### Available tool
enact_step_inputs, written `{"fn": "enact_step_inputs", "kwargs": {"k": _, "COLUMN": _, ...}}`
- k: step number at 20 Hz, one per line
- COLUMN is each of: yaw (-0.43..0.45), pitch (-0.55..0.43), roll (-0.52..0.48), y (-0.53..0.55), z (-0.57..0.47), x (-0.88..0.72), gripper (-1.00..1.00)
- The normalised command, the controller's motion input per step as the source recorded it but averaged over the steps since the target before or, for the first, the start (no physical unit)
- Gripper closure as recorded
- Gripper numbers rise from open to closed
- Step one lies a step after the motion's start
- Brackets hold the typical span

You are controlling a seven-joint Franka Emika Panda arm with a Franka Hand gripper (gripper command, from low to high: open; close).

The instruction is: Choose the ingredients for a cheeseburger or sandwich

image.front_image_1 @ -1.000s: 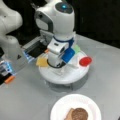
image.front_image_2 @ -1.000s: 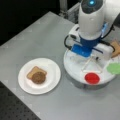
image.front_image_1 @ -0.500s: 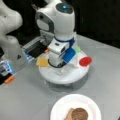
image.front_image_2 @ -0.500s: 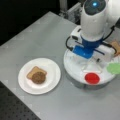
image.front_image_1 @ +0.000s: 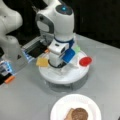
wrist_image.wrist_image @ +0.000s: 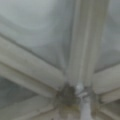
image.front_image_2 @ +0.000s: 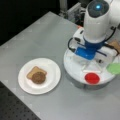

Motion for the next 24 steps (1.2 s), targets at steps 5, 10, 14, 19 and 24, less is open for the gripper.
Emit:
{"fn": "enact_step_inputs", "kwargs": {"k": 5, "yaw": -0.035, "pitch": -0.170, "roll": 0.065, "y": -0.06, "z": -0.14, "x": -0.15, "gripper": -1.00}}
{"fn": "enact_step_inputs", "kwargs": {"k": 10, "yaw": -0.013, "pitch": -0.163, "roll": 0.073, "y": -0.05, "z": -0.14, "x": -0.12, "gripper": -1.00}}
{"fn": "enact_step_inputs", "kwargs": {"k": 14, "yaw": -0.008, "pitch": -0.153, "roll": 0.101, "y": -0.01, "z": -0.15, "x": -0.10, "gripper": -1.00}}
{"fn": "enact_step_inputs", "kwargs": {"k": 19, "yaw": 0.085, "pitch": -0.090, "roll": 0.105, "y": 0.06, "z": -0.14, "x": -0.12, "gripper": -1.00}}
{"fn": "enact_step_inputs", "kwargs": {"k": 24, "yaw": 0.254, "pitch": -0.029, "roll": 0.135, "y": 0.08, "z": -0.08, "x": -0.12, "gripper": -1.00}}
